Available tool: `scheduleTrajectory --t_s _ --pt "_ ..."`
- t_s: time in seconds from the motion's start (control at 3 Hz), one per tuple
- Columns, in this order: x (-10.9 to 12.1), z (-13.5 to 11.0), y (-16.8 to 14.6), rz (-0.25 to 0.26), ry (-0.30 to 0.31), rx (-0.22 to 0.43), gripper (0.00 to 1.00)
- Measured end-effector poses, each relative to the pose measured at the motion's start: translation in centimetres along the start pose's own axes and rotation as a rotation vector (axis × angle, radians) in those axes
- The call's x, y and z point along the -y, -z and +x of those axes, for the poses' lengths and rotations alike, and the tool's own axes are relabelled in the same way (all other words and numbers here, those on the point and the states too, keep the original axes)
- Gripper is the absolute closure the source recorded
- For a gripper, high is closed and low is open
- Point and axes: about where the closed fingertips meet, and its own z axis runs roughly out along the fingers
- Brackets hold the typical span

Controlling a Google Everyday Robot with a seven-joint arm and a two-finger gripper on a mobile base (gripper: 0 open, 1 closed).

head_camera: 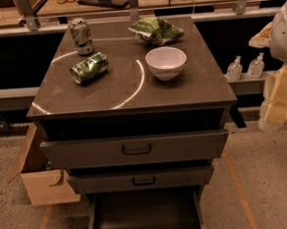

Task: Place green can into bottom drawer

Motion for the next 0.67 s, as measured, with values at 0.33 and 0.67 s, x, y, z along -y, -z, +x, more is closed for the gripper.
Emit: scheduleTrajectory --t_s 0.33,0.67 --pt "0.0 0.0 0.0 0.0 0.0 0.0 0.0" --pt "0.8 -1.6 0.5 0.035 0.034 0.037 0.0"
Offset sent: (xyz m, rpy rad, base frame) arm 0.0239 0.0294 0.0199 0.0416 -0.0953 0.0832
